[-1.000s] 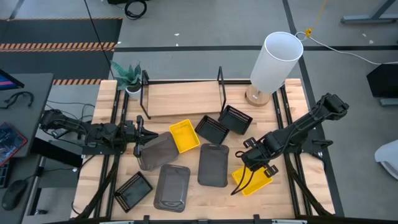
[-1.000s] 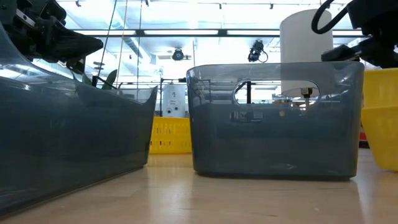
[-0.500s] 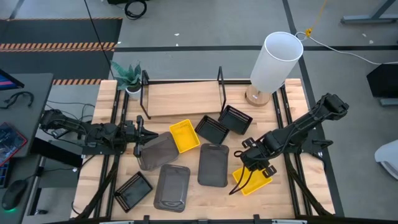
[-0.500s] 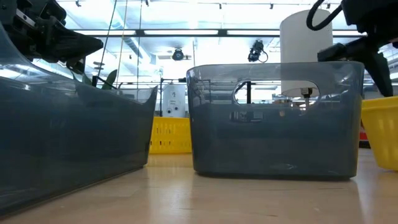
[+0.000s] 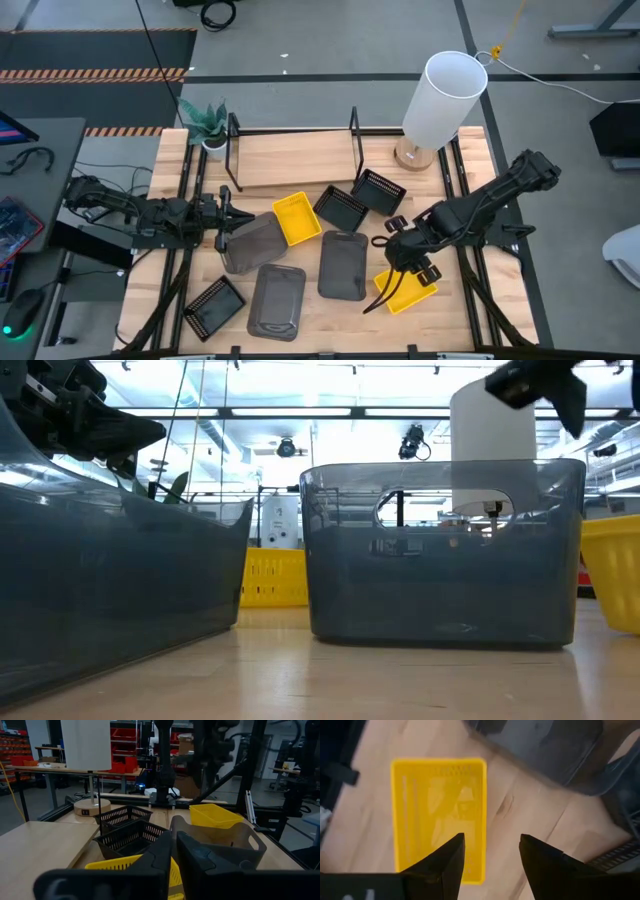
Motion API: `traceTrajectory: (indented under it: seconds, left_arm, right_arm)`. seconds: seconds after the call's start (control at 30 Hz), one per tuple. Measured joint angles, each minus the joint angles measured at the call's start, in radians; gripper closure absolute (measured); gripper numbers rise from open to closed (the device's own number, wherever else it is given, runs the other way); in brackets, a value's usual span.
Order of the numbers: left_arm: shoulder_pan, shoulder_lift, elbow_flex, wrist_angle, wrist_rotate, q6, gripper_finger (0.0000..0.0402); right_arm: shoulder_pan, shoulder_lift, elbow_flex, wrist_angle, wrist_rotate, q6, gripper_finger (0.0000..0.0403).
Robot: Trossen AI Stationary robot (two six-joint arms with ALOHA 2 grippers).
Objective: Stack baskets on shelf by color
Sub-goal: Stack the top left black bin on top of the black bin
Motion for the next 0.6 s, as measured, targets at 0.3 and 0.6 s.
traceTrajectory:
  seconds: [0.3,0.6]
  left_arm:
    - [0.0,0.0,0.0,0.0,0.0,0.0,0.0368]
    - [0.0,0.0,0.0,0.0,0.0,0.0,0.0367]
  right_arm:
    - [0.048,0.0,0.076,0.031,0.032,0.16,0.0208]
    - [0.146,0.076,0.068,0.18,0.215,0.276,0.0211]
